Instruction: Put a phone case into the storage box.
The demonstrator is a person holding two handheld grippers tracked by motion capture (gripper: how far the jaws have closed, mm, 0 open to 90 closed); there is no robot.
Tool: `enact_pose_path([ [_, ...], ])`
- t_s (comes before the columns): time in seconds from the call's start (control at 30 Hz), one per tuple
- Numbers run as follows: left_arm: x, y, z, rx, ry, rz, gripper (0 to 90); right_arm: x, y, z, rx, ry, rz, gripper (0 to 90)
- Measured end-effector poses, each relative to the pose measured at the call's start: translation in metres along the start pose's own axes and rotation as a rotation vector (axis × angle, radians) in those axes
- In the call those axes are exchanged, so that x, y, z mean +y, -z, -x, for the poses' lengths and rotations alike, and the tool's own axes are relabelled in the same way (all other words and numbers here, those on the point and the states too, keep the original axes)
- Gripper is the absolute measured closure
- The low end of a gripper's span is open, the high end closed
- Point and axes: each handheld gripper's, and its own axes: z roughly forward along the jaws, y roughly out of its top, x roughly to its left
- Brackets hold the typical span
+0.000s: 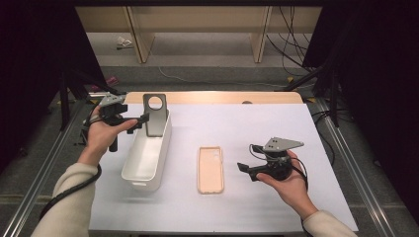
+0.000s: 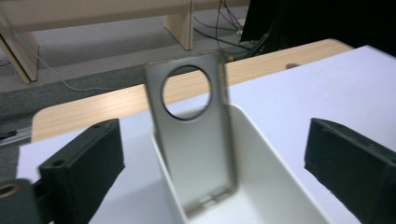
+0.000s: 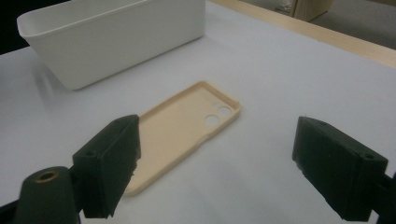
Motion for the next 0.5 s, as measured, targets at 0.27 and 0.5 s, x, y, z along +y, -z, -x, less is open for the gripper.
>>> enact_pose_path([
  [0.27,-0.021,0.019,0.035,-0.066,-0.026,0.012,0.0,0.001,-0.002,-0.001,-0.001,0.005,-0.008,16.3],
  [0.5,-0.039,0.03,0.056,-0.087,-0.041,0.031,0.0,0.002,-0.004,-0.002,0.003,0.014,-0.01,16.3],
])
